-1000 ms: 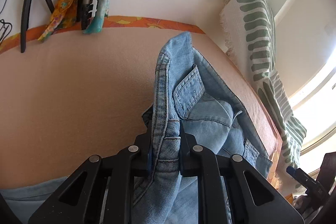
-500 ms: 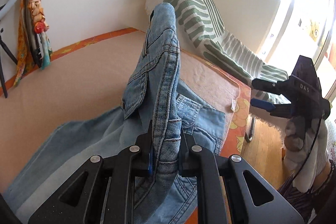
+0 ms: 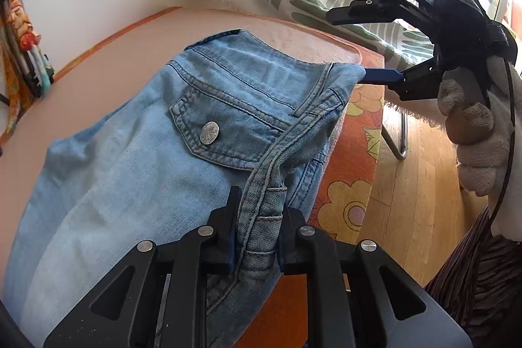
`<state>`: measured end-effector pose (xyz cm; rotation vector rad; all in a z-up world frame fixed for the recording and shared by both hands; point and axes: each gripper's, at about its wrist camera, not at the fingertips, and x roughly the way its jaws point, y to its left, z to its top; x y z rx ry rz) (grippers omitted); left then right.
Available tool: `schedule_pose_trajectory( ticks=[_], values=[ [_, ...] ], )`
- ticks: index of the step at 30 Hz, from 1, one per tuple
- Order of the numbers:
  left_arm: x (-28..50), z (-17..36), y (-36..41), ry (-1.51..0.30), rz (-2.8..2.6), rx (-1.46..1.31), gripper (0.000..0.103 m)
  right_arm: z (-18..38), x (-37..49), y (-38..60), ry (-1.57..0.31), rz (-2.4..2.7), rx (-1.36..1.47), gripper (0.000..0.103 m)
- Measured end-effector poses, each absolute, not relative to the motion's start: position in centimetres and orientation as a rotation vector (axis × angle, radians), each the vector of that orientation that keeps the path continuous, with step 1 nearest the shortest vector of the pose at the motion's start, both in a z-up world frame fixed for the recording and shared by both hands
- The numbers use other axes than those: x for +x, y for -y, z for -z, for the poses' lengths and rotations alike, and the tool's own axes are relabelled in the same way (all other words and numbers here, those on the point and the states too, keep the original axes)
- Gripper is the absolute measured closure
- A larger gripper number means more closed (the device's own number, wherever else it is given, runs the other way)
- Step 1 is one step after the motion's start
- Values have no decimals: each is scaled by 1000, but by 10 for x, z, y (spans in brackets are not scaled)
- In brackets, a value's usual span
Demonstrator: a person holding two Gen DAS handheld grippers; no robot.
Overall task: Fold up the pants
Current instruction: 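Grasp the waistband with the left tool while the right tool grasps the pocket side, then open the left tool, then the right tool, releasing the waistband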
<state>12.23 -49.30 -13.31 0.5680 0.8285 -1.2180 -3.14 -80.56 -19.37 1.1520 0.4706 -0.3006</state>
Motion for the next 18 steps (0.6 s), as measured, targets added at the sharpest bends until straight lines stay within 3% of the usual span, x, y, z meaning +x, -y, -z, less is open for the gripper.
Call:
schedule_pose_trajectory(
  ticks=[3, 6, 7, 8, 12, 18],
  values=[
    [112, 128, 493, -811, 1231, 584, 71, 200, -14, 805, -538, 325, 1109, 32],
    [99, 123, 480, -793, 1252, 609, 64, 211, 6, 801, -642, 343, 1047, 59],
    [97, 119, 473, -795, 1261, 608, 64, 214, 12, 799, -676, 362, 1009, 76],
    [96, 115, 465, -801, 1271, 594, 64, 218, 15, 797, -705, 370, 979, 81],
    [108, 94, 411, -819, 1277, 472, 59, 215, 22, 793, -707, 372, 893, 87],
    [156, 86, 331, -784, 1068, 363, 59, 175, 36, 778, -640, 345, 683, 89]
  ],
)
